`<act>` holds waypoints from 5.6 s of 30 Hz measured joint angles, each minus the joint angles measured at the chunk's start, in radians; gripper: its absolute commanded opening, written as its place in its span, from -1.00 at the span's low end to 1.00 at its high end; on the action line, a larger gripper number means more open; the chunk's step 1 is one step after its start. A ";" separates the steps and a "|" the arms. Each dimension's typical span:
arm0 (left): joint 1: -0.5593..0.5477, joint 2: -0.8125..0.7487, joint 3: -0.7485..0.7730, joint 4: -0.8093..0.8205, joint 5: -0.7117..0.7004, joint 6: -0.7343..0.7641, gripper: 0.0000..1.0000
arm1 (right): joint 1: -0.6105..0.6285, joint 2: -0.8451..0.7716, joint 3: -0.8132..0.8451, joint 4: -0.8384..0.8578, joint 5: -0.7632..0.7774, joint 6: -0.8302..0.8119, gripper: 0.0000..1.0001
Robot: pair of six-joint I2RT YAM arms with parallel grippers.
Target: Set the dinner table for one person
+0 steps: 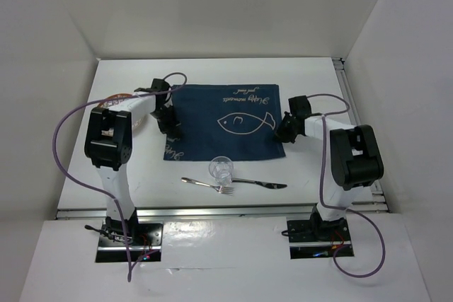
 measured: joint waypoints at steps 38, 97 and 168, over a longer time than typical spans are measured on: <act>0.179 -0.383 0.118 -0.094 -0.157 0.006 0.37 | 0.153 -0.184 0.195 -0.158 0.086 -0.029 0.46; 0.354 -0.376 -0.088 0.194 0.226 -0.080 -1.00 | 0.161 -0.421 0.058 -0.243 -0.023 -0.136 0.73; 0.017 -0.576 0.090 0.003 -0.040 0.009 0.52 | 0.686 -0.153 0.138 -0.302 0.089 -0.125 -0.72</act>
